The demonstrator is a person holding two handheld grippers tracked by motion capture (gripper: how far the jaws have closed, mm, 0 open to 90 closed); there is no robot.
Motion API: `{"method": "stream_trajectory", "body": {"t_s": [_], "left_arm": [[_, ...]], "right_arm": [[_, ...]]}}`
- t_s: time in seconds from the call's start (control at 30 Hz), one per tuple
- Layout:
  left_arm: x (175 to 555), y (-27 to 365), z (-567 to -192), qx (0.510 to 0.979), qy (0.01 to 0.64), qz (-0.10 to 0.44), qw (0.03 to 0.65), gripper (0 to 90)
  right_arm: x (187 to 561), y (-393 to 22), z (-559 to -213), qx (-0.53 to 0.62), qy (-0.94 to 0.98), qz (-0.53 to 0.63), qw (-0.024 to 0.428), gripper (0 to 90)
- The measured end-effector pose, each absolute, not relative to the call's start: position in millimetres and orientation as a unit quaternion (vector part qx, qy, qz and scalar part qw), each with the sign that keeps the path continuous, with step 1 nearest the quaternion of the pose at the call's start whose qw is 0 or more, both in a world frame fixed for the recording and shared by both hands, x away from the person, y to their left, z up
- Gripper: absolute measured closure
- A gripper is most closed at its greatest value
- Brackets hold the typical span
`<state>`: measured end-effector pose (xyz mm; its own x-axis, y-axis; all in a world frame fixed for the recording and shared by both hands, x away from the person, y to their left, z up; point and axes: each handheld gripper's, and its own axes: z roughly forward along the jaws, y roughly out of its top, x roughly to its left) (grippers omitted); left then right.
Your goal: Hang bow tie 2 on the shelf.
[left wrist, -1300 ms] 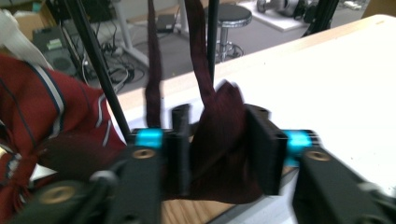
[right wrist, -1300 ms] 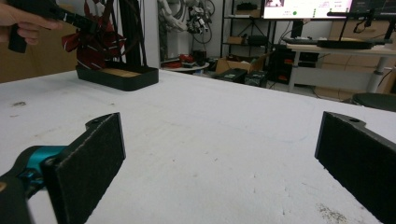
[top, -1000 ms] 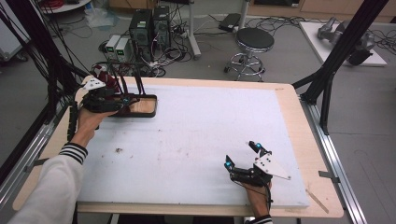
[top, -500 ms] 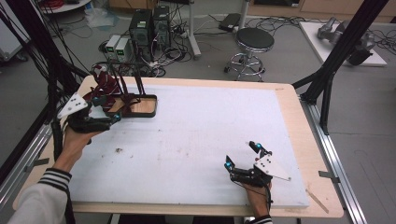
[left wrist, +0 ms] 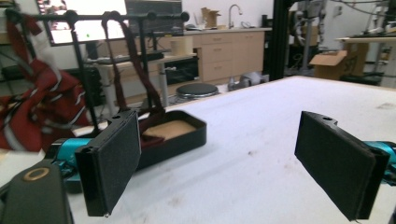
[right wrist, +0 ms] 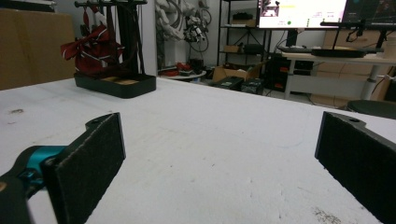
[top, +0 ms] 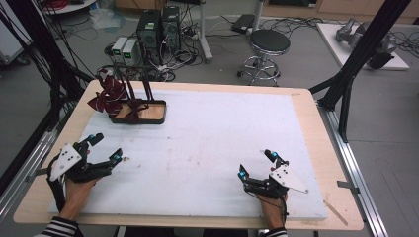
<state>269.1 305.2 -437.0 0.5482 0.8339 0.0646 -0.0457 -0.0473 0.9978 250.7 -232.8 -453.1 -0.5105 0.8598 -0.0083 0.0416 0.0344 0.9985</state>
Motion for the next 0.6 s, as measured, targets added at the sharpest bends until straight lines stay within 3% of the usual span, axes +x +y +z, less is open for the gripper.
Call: {"method": "stream_trajectory", "body": {"t_s": [0.6], "left_arm": [[261,312,-455,0.610,0.324,0.372,0.620,16.7]], "right_arm": [[249,-231,-453,0.350,0.634,0.593,0.352,0.8]]}}
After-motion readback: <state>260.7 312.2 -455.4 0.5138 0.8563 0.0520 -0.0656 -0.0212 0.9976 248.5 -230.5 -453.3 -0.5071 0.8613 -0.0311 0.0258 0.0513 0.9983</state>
